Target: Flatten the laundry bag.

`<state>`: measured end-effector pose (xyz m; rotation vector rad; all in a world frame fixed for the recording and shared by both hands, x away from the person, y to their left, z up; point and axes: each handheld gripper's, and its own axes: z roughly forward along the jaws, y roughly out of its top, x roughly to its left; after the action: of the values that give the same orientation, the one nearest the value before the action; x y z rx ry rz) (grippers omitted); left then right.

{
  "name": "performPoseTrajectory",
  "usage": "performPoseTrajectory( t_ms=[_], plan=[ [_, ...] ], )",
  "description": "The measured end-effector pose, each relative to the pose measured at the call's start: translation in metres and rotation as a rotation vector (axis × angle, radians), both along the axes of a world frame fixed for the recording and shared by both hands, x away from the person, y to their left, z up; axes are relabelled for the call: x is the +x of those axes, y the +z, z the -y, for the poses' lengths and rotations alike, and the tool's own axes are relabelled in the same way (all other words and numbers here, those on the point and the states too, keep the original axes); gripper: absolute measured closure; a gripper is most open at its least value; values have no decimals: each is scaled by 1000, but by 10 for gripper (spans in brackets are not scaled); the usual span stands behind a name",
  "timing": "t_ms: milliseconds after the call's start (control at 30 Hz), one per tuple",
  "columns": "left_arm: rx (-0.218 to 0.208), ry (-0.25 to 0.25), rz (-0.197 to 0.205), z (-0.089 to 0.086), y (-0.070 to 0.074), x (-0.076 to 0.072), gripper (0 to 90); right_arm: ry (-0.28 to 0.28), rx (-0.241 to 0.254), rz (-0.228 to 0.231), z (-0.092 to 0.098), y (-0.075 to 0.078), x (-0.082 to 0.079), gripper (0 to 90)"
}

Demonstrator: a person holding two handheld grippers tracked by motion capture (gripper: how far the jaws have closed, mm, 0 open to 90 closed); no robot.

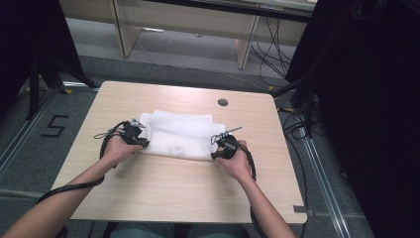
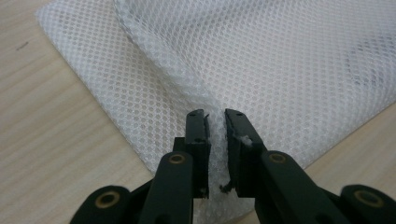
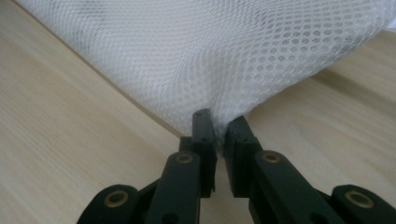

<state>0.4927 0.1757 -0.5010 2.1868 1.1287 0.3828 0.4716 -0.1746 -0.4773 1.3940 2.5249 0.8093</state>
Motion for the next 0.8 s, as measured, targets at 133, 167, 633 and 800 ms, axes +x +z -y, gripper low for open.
performPoseTrajectory(
  t_ms=[133, 167, 633, 800],
  plan=[
    [19, -56, -9, 3, 1, -9, 804, 18, -4, -14, 5, 0, -11, 845],
    [19, -71, -7, 4, 1, -13, 803, 26, -10, -15, 6, 1, -13, 844],
    [103, -220, 22, 1, 3, -44, 800, -33, -29, 56, 21, 56, -20, 529],
    [114, -285, 24, -3, 3, -47, 801, -17, -46, 71, 10, 50, 12, 507]
  ],
)
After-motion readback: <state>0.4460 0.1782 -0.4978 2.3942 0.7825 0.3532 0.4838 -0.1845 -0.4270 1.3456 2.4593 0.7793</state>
